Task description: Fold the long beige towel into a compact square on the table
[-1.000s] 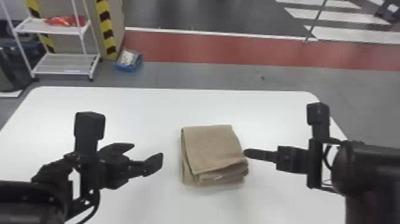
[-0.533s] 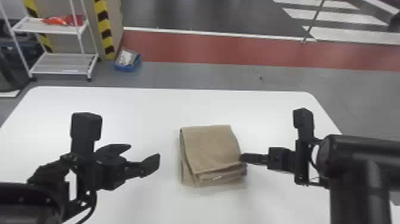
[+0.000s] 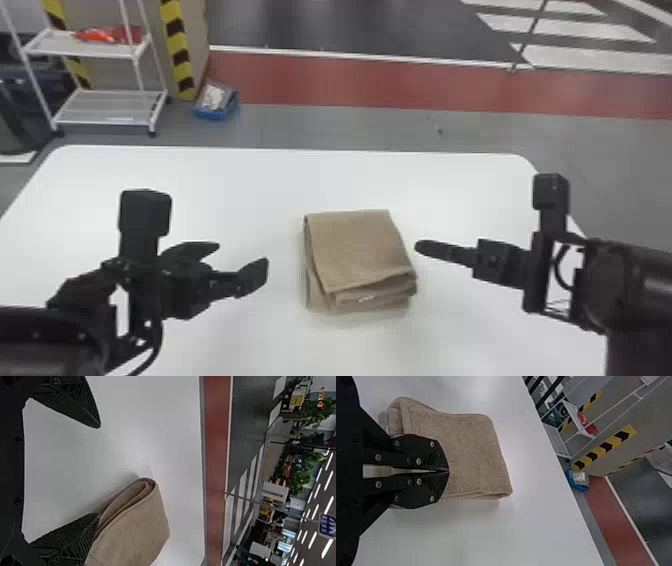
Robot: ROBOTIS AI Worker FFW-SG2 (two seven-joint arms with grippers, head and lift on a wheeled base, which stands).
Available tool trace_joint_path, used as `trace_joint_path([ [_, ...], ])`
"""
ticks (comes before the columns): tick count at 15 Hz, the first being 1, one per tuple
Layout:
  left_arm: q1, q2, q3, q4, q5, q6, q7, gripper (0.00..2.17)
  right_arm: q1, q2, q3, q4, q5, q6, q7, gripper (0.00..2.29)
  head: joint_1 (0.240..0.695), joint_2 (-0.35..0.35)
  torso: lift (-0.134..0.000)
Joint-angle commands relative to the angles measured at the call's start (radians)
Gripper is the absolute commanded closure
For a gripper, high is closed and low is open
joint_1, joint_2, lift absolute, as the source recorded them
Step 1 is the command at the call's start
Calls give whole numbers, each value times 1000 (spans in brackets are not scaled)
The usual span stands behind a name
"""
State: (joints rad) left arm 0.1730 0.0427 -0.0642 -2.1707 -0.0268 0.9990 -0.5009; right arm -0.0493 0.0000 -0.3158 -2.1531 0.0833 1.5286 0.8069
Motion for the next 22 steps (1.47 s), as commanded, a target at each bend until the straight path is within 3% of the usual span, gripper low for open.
trace_joint_path([
  [1,3,-4,-2,-3,4,-3,7,97,123,1,-32,-80,-45,-290,-35,-2,695,-142,-124],
  [4,57,-45,21,-3,27,-141,45,100,321,1,-45,-105,-171,-719,-206,22,695,-178,-124],
  [8,184,-45,141,-9,146,-411,84,103,517,1,12,-103,-192,-1140,-299,29,695,-193,-124],
  [11,257,-45,207,14,159,-684,148,103,615,1,69,-70,-200,-1370,-373,66,695,-145,-124],
  [13,335,-45,211,81,156,-1064,214,103,632,1,98,-39,-168,-1422,-419,70,695,-69,-124],
  [14,358,-45,211,94,160,-1107,229,103,643,1,106,-27,-165,-1456,-434,70,695,-51,-124],
  [19,415,-45,256,17,168,-926,183,100,684,1,158,-50,-154,-1492,-486,70,695,-2,-124],
  [22,419,-45,262,19,169,-923,177,100,686,1,167,-47,-146,-1483,-506,70,695,21,-124],
])
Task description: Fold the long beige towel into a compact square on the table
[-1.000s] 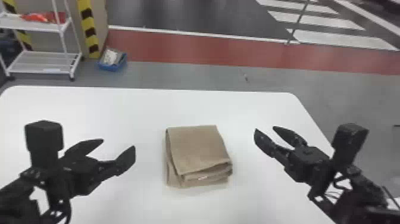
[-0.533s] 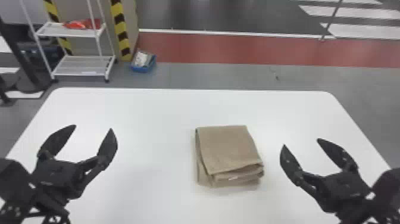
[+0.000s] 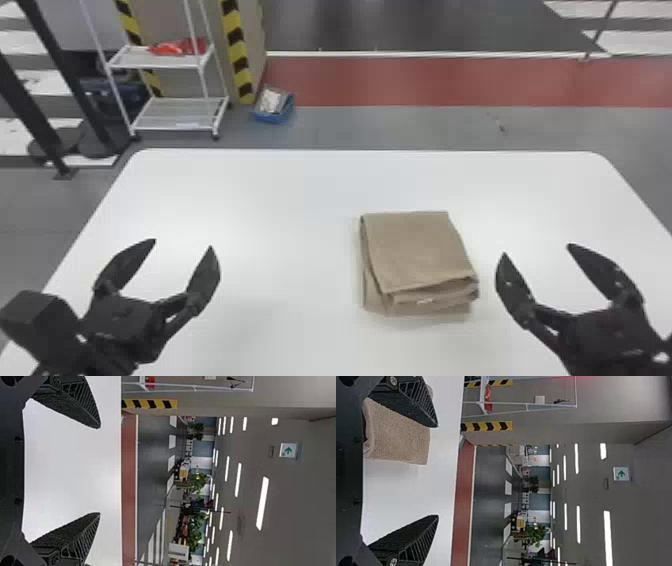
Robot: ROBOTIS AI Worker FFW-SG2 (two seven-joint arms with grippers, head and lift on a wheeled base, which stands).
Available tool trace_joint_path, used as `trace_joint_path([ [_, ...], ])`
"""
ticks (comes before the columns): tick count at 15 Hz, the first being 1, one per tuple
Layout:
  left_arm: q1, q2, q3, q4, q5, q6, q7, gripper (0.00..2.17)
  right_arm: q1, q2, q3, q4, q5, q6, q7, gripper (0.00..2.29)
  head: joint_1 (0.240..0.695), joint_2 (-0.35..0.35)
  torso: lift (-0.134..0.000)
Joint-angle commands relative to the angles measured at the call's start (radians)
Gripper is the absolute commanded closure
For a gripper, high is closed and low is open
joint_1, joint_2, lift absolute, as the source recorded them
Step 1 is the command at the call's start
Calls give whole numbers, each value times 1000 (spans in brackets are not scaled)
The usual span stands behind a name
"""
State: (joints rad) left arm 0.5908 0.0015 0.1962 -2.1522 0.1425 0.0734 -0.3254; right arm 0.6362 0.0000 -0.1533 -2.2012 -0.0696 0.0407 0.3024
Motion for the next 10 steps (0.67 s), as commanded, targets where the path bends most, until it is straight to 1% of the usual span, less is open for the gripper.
trace_joint_path([
  [1,1,-4,2,3,0,3,2,100,0,1,6,4,7,11,-3,70,695,25,-124],
  [10,0,-4,0,8,3,-10,-4,100,23,1,1,-11,5,2,-5,80,695,26,-124],
])
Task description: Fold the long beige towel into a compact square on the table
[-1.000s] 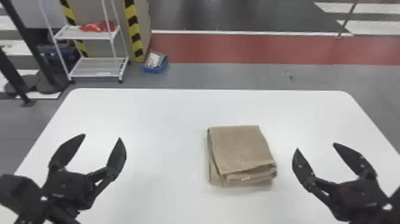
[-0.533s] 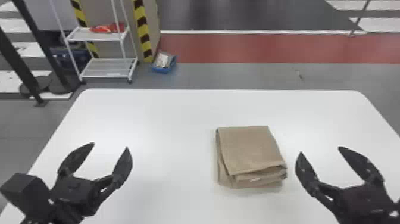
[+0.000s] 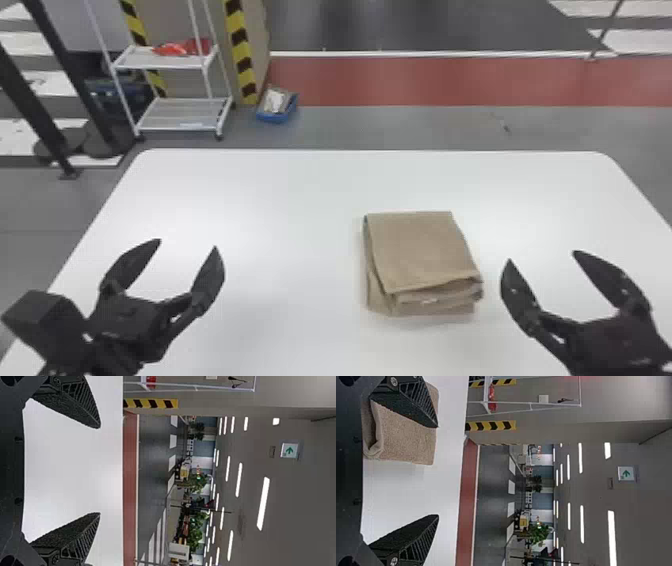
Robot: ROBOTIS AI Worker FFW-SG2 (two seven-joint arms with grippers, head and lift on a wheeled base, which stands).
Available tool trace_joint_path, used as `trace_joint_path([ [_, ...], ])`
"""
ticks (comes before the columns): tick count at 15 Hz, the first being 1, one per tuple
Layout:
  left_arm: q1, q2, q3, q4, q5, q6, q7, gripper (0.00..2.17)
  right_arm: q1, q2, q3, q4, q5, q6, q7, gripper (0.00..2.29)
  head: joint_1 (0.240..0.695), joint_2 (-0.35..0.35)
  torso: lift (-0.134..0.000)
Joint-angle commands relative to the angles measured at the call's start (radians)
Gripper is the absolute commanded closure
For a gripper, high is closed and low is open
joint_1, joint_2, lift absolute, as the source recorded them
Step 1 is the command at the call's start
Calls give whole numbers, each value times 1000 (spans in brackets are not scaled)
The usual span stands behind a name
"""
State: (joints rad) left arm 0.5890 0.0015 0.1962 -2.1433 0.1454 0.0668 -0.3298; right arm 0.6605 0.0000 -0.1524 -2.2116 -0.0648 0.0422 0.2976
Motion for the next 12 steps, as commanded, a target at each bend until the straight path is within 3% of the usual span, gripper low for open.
trace_joint_path([
  [1,2,-4,2,-3,0,0,2,100,-1,1,2,0,0,0,0,80,695,25,-124],
  [12,-8,-4,-8,8,-9,12,3,97,1,1,11,1,0,0,0,80,695,27,-124],
])
